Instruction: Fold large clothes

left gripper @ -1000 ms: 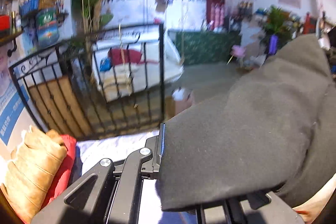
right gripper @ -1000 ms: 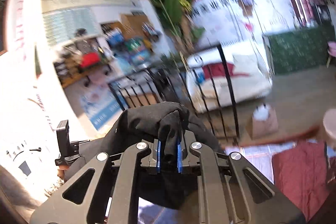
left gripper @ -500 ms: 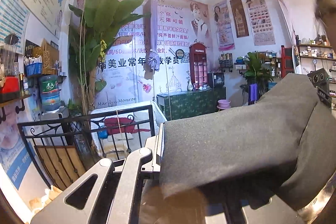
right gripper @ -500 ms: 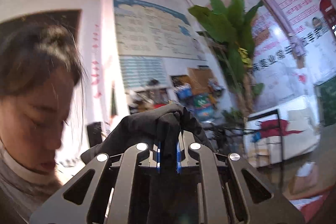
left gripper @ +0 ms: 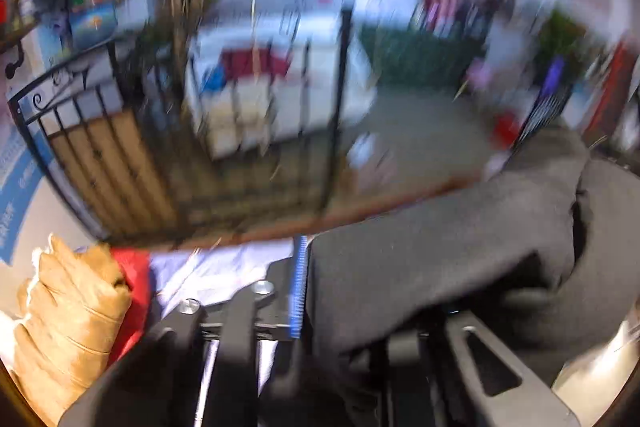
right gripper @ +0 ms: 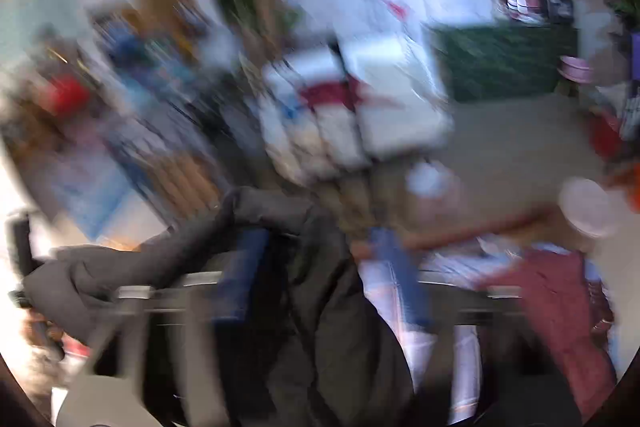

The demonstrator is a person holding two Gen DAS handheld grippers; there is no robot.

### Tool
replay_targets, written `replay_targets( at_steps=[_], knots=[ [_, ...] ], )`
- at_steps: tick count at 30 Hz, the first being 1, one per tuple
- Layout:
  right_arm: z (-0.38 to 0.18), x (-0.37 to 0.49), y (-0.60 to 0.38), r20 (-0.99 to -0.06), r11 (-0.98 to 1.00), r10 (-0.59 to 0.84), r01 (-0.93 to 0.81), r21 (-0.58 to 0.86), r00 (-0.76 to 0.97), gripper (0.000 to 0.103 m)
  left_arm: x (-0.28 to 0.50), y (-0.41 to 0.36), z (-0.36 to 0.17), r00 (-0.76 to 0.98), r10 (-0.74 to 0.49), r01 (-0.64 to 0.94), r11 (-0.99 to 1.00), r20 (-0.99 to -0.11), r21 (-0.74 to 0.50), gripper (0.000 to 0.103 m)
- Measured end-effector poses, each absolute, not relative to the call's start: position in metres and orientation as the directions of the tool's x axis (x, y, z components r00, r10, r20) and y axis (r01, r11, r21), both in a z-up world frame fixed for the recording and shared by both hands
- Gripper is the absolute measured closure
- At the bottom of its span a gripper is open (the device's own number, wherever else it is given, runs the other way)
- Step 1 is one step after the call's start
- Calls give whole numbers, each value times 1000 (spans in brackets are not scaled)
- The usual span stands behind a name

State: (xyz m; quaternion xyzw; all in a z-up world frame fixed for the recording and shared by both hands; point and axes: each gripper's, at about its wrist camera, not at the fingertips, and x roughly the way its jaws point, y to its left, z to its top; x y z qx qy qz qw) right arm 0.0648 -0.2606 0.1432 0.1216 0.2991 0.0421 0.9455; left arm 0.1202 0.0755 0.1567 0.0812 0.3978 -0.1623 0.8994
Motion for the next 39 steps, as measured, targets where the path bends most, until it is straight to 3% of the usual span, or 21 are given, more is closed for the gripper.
replay_targets(
  at_steps=[1, 2, 5, 7, 9, 11, 12, 16, 19, 24, 28, 29, 31, 32, 33, 35, 39],
  knots=[
    [118, 80, -260, -599, 967, 130, 31, 252, 790, 10, 136, 71, 114, 597, -175, 330, 943, -783, 40, 60],
    [79, 97, -259, -692, 968, 91, 99, 230, 716, 10, 140, 69, 92, 589, -152, 324, 944, -794, 60, 53],
    [3, 98, -261, -824, 937, 109, 220, 272, 556, 10, 143, 73, 28, 506, -135, 314, 949, -852, 36, 50],
    [-43, 76, -262, -862, 912, 154, 265, 312, 483, 10, 132, 85, -4, 454, -103, 277, 960, -885, 30, 44],
    [-70, 53, -264, -892, 920, 114, 292, 260, 438, 10, 112, 103, -21, 406, -121, 251, 968, -906, -16, 39],
    [-104, 21, -267, -921, 921, 56, 335, 196, 384, 10, 82, 119, -28, 385, -119, 236, 971, -915, -27, 21],
    [-114, 4, -274, -932, 915, 41, 360, 179, 359, 10, 72, 125, -30, 383, -107, 239, 971, -918, -13, 18],
    [-149, -58, -291, -963, 880, 20, 452, 144, 269, 10, 35, 145, -24, 369, -57, 267, 962, -928, 48, 12],
    [-165, -90, -287, -969, 878, 33, 457, 145, 243, 10, 2, 147, -28, 328, -101, 253, 967, -939, -16, 6],
    [-182, -95, -266, -980, 912, 45, 392, 119, 193, 10, -24, 119, -52, 241, -137, 265, 962, -961, -71, 6],
    [-195, -87, -247, -987, 950, -32, 311, 18, 155, 12, -32, 86, -79, 293, 14, 333, 936, -956, 116, 6],
    [-198, -85, -243, -987, 956, -64, 293, -17, 150, 27, -30, 82, -89, 298, 70, 338, 925, -952, 174, 9],
    [-204, -84, -241, -988, 962, -80, 268, -41, 133, 46, -25, 81, -102, 298, 114, 333, 918, -948, 215, 19],
    [-206, -85, -240, -988, 966, -58, 257, -20, 143, 60, -22, 83, -110, 281, 130, 327, 918, -951, 222, 28],
    [-206, -86, -239, -987, 970, -54, 243, -16, 150, 66, -19, 87, -116, 257, 134, 321, 922, -957, 215, 34],
    [-203, -86, -235, -984, 976, -83, 211, -49, 159, 83, -14, 98, -122, 224, 98, 288, 944, -970, 162, 59],
    [-179, -92, -238, -963, 974, -156, 198, -113, 218, 90, -4, 125, -105, 242, 89, 207, 968, -966, 141, 84]
  ],
)
